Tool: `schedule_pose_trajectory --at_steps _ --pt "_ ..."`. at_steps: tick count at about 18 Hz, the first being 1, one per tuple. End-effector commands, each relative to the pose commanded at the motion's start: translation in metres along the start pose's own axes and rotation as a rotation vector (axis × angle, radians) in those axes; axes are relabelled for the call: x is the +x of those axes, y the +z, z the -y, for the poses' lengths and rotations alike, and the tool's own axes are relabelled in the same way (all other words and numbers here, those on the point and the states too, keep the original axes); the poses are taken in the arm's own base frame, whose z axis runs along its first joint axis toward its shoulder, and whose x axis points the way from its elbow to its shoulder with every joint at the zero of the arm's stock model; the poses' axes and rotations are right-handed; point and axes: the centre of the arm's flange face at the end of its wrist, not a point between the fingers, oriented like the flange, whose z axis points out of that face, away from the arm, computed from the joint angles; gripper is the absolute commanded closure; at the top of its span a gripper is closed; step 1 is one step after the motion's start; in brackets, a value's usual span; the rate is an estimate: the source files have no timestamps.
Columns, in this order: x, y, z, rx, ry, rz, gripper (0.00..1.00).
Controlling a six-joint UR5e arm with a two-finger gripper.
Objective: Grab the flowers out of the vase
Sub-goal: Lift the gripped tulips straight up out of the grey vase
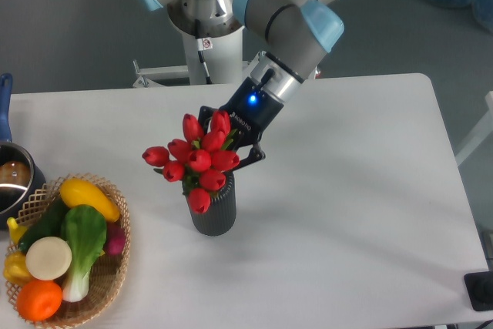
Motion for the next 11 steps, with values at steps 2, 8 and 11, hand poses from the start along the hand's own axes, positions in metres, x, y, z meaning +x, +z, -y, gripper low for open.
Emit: schedule_pose_trajectory --at_steps 2,8,11 --pt "0.000 -0.006 0.004 0.023 -0.033 0.004 0.75" --pt "-0.002 -0.020 0.022 0.077 -0.066 0.007 0.75" --pt "-0.005 -0.032 0.035 0.118 -0.103 0.012 0.75"
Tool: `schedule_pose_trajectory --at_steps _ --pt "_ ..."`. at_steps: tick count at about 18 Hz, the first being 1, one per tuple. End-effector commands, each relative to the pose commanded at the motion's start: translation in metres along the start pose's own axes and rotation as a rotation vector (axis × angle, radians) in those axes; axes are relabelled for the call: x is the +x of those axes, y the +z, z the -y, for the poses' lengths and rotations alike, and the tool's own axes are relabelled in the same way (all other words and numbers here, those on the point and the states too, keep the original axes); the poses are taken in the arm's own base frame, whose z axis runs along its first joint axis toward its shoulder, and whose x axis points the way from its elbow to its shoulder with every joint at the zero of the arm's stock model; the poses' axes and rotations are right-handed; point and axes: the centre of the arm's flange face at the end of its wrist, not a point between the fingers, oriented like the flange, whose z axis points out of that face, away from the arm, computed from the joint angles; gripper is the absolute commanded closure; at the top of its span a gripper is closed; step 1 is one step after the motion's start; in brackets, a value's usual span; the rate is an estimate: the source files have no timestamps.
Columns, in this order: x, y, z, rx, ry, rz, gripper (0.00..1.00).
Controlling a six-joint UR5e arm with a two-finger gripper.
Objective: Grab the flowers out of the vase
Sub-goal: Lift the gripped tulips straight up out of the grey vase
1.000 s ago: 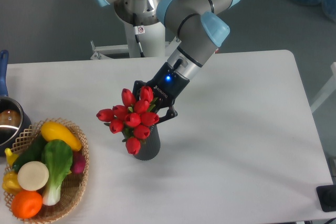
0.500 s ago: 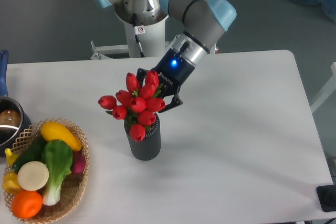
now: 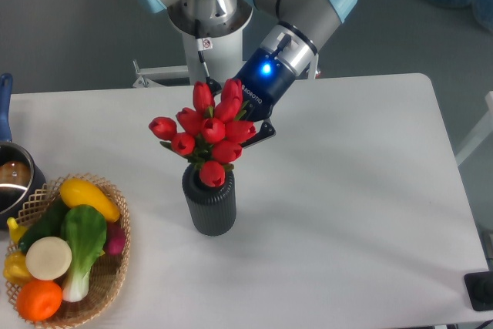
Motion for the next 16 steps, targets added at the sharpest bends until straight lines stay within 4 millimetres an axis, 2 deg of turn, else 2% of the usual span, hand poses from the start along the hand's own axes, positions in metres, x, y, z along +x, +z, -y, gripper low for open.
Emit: schedule_pose_trajectory --at_steps 13,16 --pt "-0.004 -0.036 0.032 0.106 -0.058 0.011 0.75" --pt "-0.009 -0.051 0.038 0.162 -0.056 0.004 0.75"
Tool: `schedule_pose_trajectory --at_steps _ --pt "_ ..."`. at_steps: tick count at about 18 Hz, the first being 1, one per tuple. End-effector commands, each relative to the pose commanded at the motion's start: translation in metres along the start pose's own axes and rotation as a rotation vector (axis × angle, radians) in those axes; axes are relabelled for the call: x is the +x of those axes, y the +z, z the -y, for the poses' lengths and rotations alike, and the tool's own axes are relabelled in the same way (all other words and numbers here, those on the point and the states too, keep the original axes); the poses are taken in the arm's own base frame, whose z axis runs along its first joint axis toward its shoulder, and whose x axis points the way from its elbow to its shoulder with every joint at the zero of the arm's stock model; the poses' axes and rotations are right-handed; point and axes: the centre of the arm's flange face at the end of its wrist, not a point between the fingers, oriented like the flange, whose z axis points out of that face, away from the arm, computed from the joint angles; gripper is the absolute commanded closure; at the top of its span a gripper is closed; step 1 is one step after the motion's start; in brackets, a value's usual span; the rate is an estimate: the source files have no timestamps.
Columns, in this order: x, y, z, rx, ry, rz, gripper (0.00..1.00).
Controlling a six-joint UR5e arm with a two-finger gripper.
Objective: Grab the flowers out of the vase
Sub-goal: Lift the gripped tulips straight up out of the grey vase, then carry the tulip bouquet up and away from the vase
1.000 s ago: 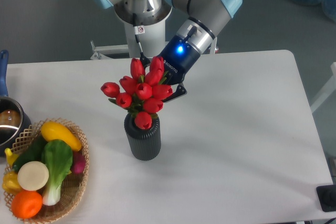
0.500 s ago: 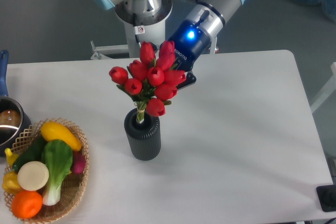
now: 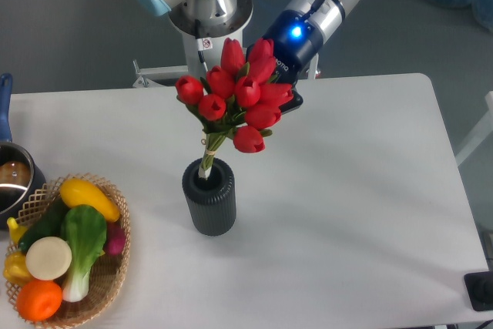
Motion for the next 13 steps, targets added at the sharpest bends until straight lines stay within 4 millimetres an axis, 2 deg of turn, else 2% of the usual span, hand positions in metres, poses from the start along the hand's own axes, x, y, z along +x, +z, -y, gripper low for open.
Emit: schedule_pose_trajectory --at_steps 7,11,13 --pt "-0.022 -0.034 0.037 0.032 0.031 0.061 0.75" --pt "-0.048 -0.049 0.044 0.020 0.087 0.107 0.75" --pt "-0.056 -0.052 0.044 -0.045 0.154 0.165 0.75"
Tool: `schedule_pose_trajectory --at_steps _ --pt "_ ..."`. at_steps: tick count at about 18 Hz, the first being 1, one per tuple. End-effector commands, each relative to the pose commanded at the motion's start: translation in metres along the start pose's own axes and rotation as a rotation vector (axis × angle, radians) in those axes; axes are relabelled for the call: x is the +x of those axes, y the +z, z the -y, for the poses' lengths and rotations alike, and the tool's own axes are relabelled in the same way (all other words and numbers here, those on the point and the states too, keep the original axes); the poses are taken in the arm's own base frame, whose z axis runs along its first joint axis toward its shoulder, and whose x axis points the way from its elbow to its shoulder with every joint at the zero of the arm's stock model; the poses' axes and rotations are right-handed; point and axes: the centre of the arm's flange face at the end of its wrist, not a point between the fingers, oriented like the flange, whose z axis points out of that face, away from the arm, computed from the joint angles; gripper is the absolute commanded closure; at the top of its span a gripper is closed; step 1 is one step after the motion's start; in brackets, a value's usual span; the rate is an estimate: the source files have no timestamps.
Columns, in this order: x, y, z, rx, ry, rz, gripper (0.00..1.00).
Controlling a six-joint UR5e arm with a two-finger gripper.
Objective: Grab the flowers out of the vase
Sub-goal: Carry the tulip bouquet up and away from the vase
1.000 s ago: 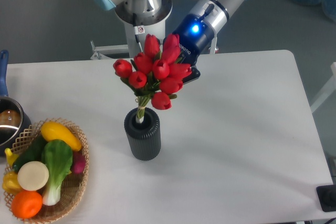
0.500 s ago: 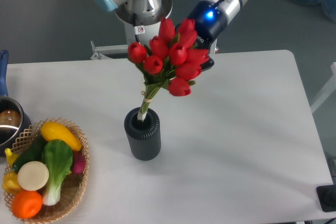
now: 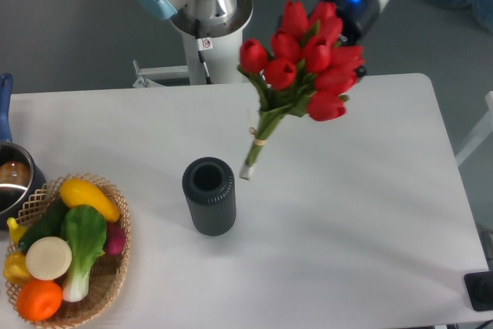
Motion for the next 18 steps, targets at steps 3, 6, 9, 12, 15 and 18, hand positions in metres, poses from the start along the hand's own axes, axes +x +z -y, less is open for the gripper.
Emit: schedule_pose_trajectory --at_steps 3,6,9,12,15,18 --pt "-0.007 -0.004 -0.011 -0.170 0.035 0.119 0.76" --pt "-0.014 -0.007 -0.018 -0.270 0.050 0.186 0.76" --pt "-0.020 -0.010 -0.029 -0.379 0.095 0.239 0.76" --pt "-0.026 -0.009 -0.040 -0.452 0.090 0.272 0.83" --pt "-0.022 0.015 -0.047 -0.565 0.128 0.283 0.89" --pt "-0.019 0.051 -0.050 -0.723 0.192 0.301 0.88"
